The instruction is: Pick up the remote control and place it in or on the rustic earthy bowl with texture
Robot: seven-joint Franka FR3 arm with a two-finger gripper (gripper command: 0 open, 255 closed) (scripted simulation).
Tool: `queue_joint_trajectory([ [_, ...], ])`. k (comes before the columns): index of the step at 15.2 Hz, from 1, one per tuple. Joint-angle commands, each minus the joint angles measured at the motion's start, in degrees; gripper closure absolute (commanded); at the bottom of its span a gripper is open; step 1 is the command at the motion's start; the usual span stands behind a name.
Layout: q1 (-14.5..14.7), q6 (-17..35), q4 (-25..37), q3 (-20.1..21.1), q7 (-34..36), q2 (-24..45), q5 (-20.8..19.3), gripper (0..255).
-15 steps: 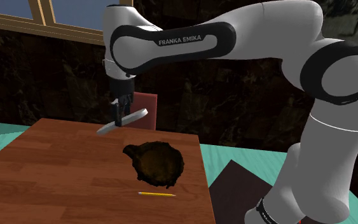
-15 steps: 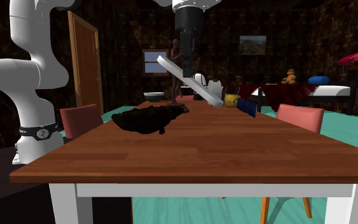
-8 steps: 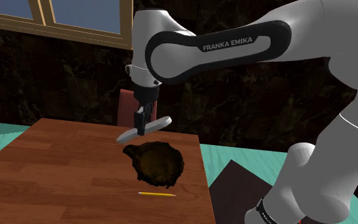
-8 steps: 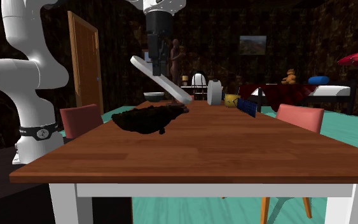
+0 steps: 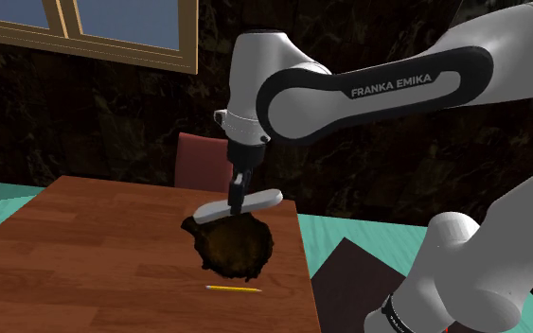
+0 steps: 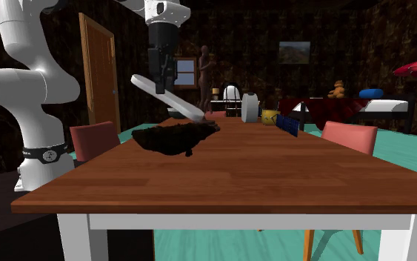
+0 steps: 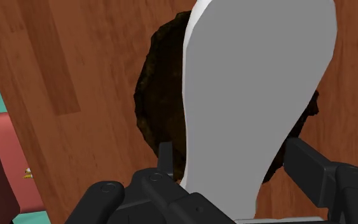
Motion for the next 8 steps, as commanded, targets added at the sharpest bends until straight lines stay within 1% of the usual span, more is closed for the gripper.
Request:
queue_joint_trajectory([
  [1, 0.01, 1.65, -1.48, 0.04, -0.02, 0.15, 0.02, 255],
  [8, 0.03, 7.24, -5.24, 0.30, 0.17, 2.00, -0.14, 255],
])
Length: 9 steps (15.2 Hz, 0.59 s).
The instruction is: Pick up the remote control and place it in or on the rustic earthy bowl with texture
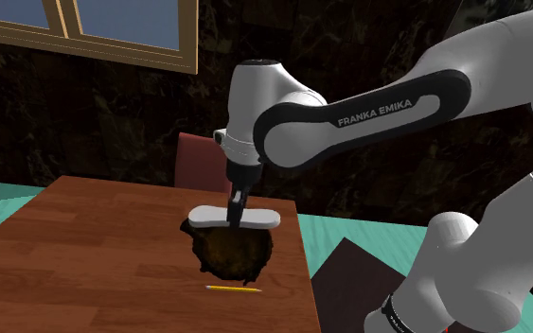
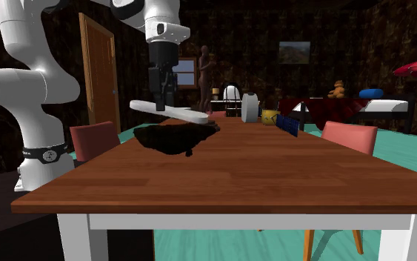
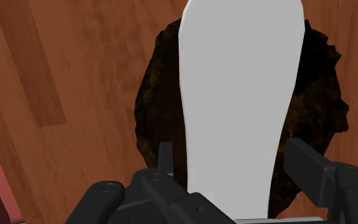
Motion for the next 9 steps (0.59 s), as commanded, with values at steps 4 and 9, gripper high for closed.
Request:
queue_joint_trajectory([
  [4, -0.03, 3.14, -1.91, 0.11, 0.09, 1.22, -0.14, 255],
  [9, -0.03, 3.14, -1.90, 0.11, 0.09, 1.22, -0.14, 255],
])
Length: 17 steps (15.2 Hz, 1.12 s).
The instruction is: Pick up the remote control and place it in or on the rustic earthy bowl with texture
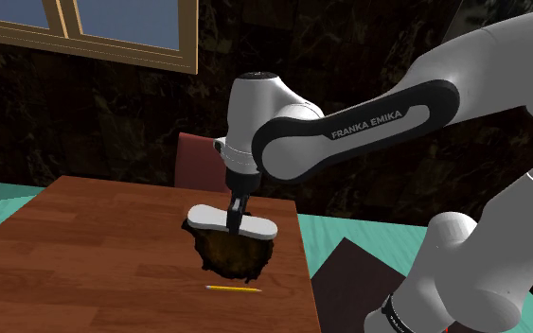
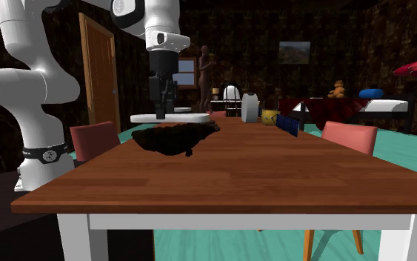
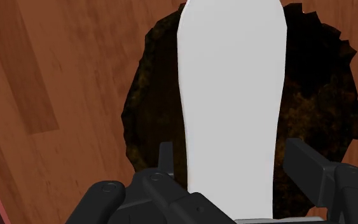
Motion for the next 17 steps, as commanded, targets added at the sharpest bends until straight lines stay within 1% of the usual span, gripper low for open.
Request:
queue_joint_trajectory([
  [1, 0.00, 0.02, 0.01, 0.00, 0.00, 0.00, 0.00, 255],
  [2, 0.00, 0.02, 0.01, 0.00, 0.00, 0.00, 0.00, 0],
  [7, 0.00, 0.02, 0.01, 0.00, 0.00, 0.00, 0.00, 0],
  [11, -0.01, -7.57, 4.89, -0.35, -0.29, -2.73, 0.27, 0],
  [17, 0.00, -7.57, 4.89, -0.35, -0.29, -2.73, 0.27, 0],
])
